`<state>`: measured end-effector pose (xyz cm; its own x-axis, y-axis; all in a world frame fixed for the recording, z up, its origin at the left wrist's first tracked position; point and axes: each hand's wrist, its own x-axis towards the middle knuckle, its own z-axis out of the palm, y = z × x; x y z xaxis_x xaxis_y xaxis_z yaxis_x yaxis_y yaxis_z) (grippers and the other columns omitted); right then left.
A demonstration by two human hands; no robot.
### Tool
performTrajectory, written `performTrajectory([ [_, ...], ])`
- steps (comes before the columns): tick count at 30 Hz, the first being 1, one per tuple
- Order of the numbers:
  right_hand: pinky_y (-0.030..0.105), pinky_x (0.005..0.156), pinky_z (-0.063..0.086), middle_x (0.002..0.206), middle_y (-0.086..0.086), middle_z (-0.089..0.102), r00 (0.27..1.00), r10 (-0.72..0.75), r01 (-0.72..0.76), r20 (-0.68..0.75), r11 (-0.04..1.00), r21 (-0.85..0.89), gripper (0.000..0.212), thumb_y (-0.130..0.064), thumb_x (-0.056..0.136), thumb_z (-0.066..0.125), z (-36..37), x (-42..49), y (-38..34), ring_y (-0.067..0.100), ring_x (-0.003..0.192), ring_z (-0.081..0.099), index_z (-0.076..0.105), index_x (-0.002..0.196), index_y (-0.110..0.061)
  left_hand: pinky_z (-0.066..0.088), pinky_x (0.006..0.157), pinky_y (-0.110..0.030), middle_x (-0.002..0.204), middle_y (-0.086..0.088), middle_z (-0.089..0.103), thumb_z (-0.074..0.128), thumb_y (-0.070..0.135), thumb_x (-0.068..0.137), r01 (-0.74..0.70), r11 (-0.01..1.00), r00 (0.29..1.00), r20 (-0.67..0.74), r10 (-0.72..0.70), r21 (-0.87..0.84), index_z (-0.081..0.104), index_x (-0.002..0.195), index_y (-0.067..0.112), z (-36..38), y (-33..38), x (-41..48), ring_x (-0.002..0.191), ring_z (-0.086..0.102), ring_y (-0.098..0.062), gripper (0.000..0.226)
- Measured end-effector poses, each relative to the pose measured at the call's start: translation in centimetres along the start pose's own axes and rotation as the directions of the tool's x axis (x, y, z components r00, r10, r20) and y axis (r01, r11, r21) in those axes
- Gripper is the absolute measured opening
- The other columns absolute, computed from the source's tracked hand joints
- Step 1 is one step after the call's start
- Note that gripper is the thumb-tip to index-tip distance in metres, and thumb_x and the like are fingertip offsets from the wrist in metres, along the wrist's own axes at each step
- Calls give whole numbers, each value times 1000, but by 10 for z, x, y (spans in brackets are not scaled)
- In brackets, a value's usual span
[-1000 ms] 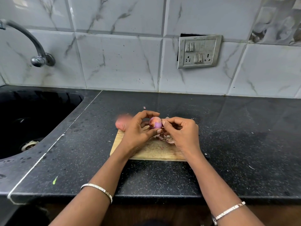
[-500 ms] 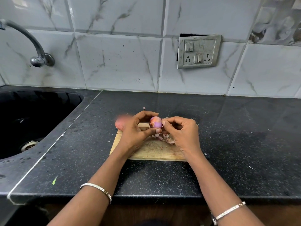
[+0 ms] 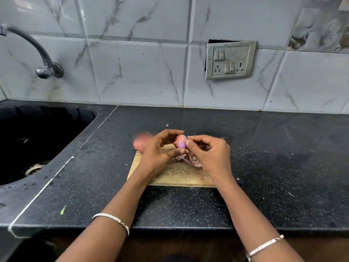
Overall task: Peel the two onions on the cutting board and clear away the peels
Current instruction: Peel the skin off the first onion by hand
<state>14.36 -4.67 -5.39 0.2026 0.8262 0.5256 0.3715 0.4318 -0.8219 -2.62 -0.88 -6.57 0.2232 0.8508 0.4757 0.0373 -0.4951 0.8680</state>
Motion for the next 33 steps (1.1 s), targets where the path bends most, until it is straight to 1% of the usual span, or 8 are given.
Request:
performTrajectory([
  [2,24,70,57,81,-11,77,999,-41,40,-24,998,-56,9,-22,84,82,1,0,1,4,73,73,83,93,-20,53,96,-22,116,-1,75,86,3,77,-10,1000,1000,5,10,14,68,124,10,0,0,0,111,69,-11,51],
  [5,21,70,55,79,-12,76,995,-85,79,-43,991,-111,6,-19,85,81,1,1,2,2,71,71,83,90,-19,53,93,-20,117,0,75,85,3,77,-7,1000,1000,8,7,7,68,125,10,-1,0,0,112,68,-11,51],
  [12,35,67,61,71,-13,75,995,-85,78,-47,989,-128,8,-13,85,78,1,0,1,7,64,72,81,84,-19,54,96,-23,116,1,75,85,5,79,-3,1000,999,36,3,7,69,126,12,0,0,-1,111,70,-11,50],
  [18,20,66,55,76,-13,75,990,-121,110,-71,984,-143,4,-17,87,77,3,-2,-2,3,70,70,81,88,-18,53,95,-23,118,-2,74,85,6,78,2,1000,1000,7,-2,-19,66,125,8,1,-1,0,112,69,-13,51],
  [22,17,69,56,88,-11,75,988,-148,139,-40,974,-177,19,-27,86,80,6,-3,-1,3,78,70,79,102,-16,56,94,-29,113,0,73,88,9,75,-14,1000,1000,-24,15,24,66,119,9,2,-3,1,108,68,-12,49],
  [27,11,68,54,87,-10,77,990,-143,137,-15,973,-186,19,-28,86,81,5,-3,-2,-3,77,71,81,101,-16,62,86,-35,106,0,74,88,5,76,-12,999,999,-32,13,29,70,113,12,2,-3,0,106,70,-16,42],
  [30,11,78,54,90,-5,79,991,-128,120,-33,976,-183,18,-24,84,82,4,-3,-1,-8,84,70,81,99,-15,62,87,-34,108,0,74,87,7,78,-24,998,999,-26,26,58,71,114,11,3,-4,0,105,70,-15,40],
  [33,24,91,57,95,-1,78,995,-97,89,-29,975,-202,18,-25,84,81,4,-2,1,2,101,71,81,100,-16,62,89,-39,110,3,74,88,10,78,-30,995,999,-26,32,92,72,116,15,3,-6,0,105,70,-16,41],
])
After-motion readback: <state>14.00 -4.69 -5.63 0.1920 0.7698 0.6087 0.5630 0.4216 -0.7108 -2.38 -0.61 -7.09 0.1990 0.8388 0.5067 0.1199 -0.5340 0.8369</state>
